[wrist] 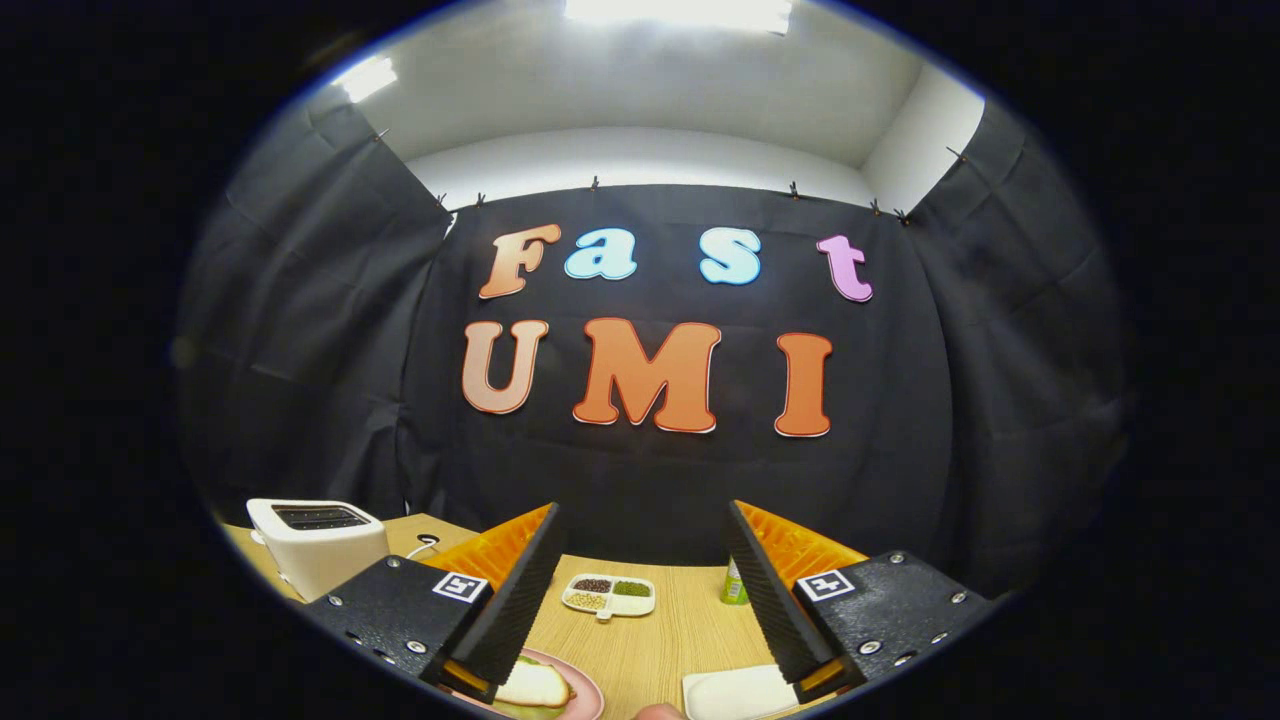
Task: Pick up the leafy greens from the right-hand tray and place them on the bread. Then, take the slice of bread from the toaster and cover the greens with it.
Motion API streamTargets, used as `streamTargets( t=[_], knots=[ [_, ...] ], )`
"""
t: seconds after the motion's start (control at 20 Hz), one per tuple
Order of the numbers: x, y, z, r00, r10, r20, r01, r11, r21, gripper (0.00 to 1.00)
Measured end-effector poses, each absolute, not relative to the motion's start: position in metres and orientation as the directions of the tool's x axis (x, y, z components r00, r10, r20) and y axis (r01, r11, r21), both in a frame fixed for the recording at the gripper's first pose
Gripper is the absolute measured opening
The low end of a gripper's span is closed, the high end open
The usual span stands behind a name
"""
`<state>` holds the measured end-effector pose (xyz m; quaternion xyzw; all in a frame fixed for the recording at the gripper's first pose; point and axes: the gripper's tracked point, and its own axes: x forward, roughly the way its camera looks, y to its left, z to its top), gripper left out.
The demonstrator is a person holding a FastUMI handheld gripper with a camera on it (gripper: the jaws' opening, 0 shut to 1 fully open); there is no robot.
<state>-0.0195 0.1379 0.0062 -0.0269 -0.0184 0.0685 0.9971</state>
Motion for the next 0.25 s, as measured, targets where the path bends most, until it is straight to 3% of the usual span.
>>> streamTargets(
  t=[0.25],
  knots=[
    [-0.0228,0.1443,0.0091,0.987,0.159,0.03,-0.157,0.986,-0.049,0.97]
  ],
)
